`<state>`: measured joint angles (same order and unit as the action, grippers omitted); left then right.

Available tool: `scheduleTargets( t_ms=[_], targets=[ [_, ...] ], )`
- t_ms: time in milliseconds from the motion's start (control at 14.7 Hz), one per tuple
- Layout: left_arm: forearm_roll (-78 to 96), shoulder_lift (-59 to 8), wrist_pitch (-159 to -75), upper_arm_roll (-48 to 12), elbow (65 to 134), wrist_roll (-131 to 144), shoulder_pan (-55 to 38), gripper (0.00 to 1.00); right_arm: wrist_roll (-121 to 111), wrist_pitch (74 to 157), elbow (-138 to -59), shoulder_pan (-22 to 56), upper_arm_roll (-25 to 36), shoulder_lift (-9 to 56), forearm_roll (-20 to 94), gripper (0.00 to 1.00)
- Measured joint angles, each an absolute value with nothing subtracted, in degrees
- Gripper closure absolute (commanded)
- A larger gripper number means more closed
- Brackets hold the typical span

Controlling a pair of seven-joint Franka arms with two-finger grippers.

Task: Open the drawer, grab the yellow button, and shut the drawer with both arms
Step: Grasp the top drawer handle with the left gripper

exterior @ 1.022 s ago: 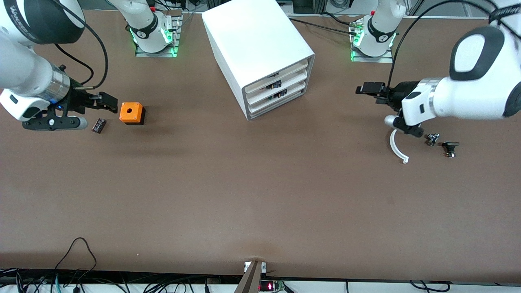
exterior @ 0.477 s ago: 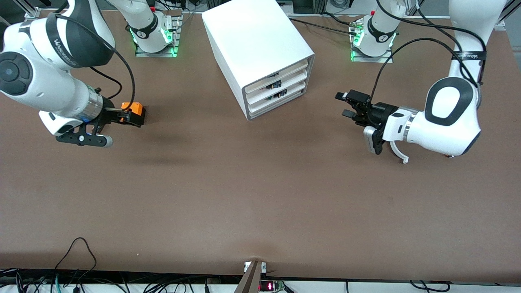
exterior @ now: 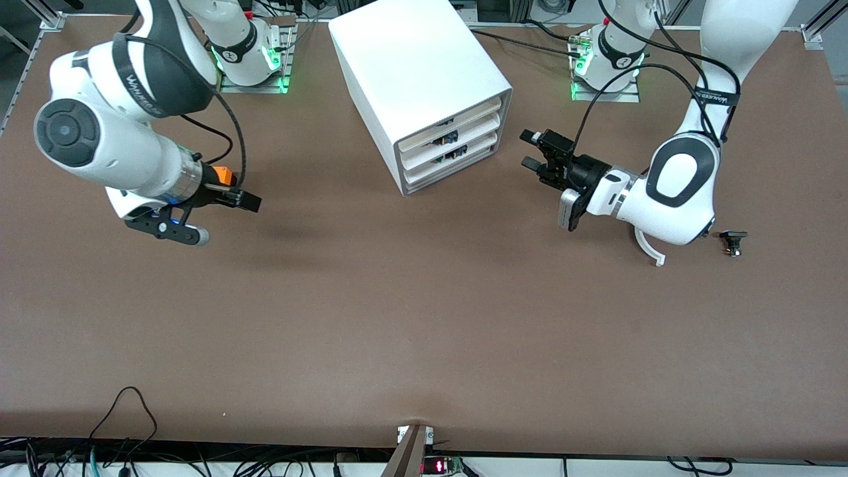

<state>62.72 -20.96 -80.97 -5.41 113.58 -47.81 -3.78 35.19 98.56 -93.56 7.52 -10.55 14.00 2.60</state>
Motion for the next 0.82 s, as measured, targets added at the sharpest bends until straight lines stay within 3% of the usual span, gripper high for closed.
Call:
scheduleTargets(
  t_ms=[817],
  targets=[
    [71.09,-21.04,-82.91,-8.15,127.79,-62.71,-5.1,0.05,61.11,99.07,-82.42,16.36,-10.61,21.95,2.6,0.0]
  ],
)
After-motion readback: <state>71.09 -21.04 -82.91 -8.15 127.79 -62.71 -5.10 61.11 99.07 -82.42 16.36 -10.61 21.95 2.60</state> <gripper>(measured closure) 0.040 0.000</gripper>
